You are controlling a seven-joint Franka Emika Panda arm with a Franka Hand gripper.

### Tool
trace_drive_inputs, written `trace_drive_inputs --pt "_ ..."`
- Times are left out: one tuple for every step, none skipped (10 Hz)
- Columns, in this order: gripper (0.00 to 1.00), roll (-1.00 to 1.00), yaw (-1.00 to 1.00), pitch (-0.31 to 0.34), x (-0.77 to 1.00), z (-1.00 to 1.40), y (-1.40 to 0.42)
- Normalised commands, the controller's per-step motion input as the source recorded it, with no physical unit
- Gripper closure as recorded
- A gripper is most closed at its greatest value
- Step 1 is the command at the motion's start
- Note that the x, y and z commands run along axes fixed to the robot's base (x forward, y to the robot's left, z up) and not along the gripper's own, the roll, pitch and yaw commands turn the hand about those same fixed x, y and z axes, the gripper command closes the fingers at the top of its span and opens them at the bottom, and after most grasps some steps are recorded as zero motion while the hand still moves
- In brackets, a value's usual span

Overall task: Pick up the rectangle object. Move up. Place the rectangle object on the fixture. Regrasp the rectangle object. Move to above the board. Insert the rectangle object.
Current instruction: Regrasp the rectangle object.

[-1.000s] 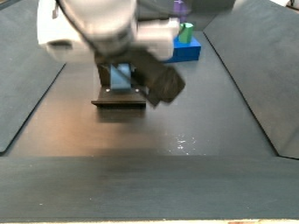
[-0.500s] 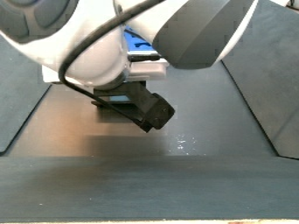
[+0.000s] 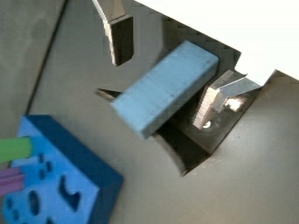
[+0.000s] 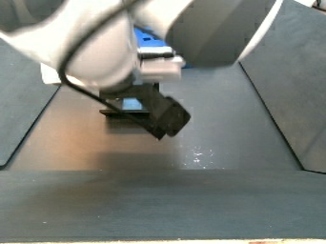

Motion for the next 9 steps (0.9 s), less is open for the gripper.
trace_drive_inputs --pt "0.0 0.06 -0.04 0.161 -0.02 1.0 0.0" --pt "0.0 0.09 -0.06 0.145 -0.03 1.0 0.0" --pt "0.0 0.1 -0.07 0.124 -0.04 0.91 0.0" --pt "0.0 0.11 -0.07 0.105 -0.04 0.74 0.0" --pt "0.0 0.11 -0.07 0.087 -0.03 0.57 0.0" --pt "0.0 0.09 -0.06 0.063 -0.03 0.34 0.0" --pt "0.0 1.0 0.01 0.033 -0.08 0.76 -1.0" --pt "0.0 1.0 0.01 0.03 -0.08 0.64 -1.0" --pt "0.0 1.0 0.01 0.021 -0.1 0.57 -1.0"
